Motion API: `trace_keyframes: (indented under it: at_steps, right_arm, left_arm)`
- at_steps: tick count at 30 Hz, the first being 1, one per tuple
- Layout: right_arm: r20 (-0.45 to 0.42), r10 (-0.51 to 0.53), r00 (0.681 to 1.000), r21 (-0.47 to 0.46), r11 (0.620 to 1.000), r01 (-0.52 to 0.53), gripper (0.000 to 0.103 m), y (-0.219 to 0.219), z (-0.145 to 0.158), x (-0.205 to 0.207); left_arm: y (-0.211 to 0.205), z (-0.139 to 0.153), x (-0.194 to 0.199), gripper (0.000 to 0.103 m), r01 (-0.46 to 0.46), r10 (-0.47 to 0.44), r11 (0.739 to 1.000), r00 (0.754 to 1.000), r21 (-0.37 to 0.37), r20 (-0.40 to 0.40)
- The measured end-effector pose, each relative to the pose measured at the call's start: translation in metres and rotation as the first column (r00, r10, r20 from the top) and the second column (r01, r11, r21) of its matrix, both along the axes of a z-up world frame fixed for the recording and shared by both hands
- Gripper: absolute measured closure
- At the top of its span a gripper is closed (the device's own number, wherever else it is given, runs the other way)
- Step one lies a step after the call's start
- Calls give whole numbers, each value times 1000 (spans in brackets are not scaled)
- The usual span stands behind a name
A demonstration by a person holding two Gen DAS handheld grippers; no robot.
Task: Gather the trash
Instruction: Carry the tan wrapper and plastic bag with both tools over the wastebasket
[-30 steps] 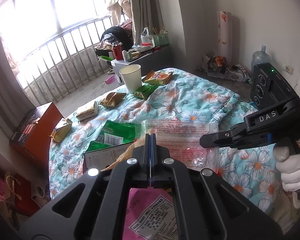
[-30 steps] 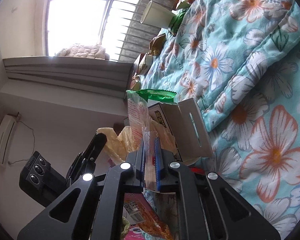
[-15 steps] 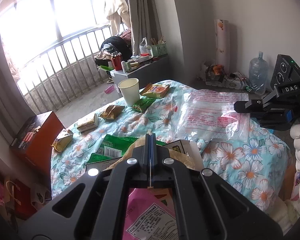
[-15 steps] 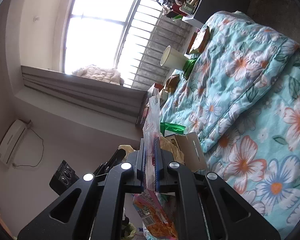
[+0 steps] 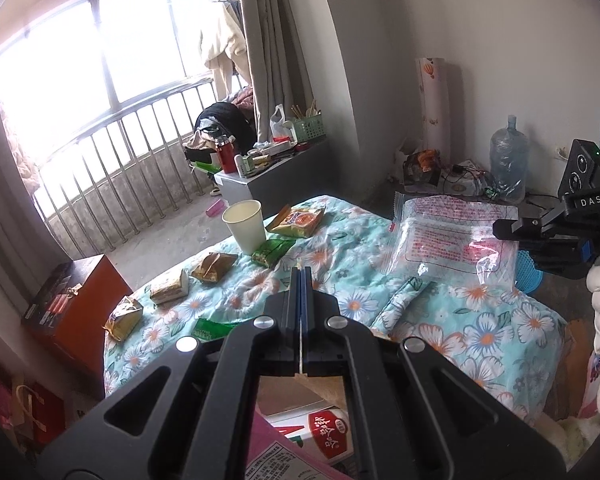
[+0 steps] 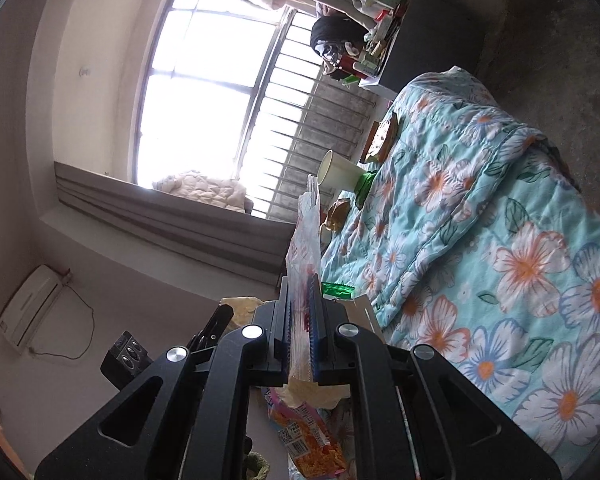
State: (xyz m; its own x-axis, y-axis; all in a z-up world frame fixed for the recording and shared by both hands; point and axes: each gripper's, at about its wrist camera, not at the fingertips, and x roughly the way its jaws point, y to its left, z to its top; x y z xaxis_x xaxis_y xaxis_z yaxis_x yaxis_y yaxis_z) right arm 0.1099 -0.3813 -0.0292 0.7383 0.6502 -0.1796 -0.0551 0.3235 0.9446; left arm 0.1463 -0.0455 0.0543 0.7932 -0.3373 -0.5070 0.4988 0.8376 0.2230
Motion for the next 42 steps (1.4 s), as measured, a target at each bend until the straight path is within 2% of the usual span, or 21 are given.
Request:
trace_keyframes:
  at_steps: [10, 17, 26, 32, 36, 39, 42]
  right_arm:
    - [17, -91, 996, 31, 995, 90, 95, -31, -3, -23]
    - [35, -163, 986, 59, 985, 161, 95, -59, -9, -47]
    - [57, -277, 959, 100, 957, 270, 95, -106, -14, -83]
    - [53, -378, 924, 124, 921, 370, 95, -145, -23, -113]
    - [51, -462, 886, 121, 883, 453, 95, -178, -26, -136]
    - [36, -523, 852, 86, 851, 518, 95, -205, -28, -153]
    - [12, -591, 807, 2, 807, 591, 95, -235, -29, -170]
  left_arm:
    - [-34, 15, -9, 103, 57, -56, 998, 998, -4, 28]
    - [-65, 20, -14, 103, 110, -111, 993, 993, 32, 45]
    - [-130, 28, -21, 103, 219, -223, 974, 973, 62, 58]
    - [-193, 36, -29, 103, 327, -333, 942, 940, 80, 72]
    - [-241, 41, -34, 103, 406, -412, 910, 909, 80, 67]
    - [-280, 45, -37, 103, 464, -469, 883, 881, 74, 59]
    - [-324, 41, -33, 103, 517, -520, 853, 853, 75, 32]
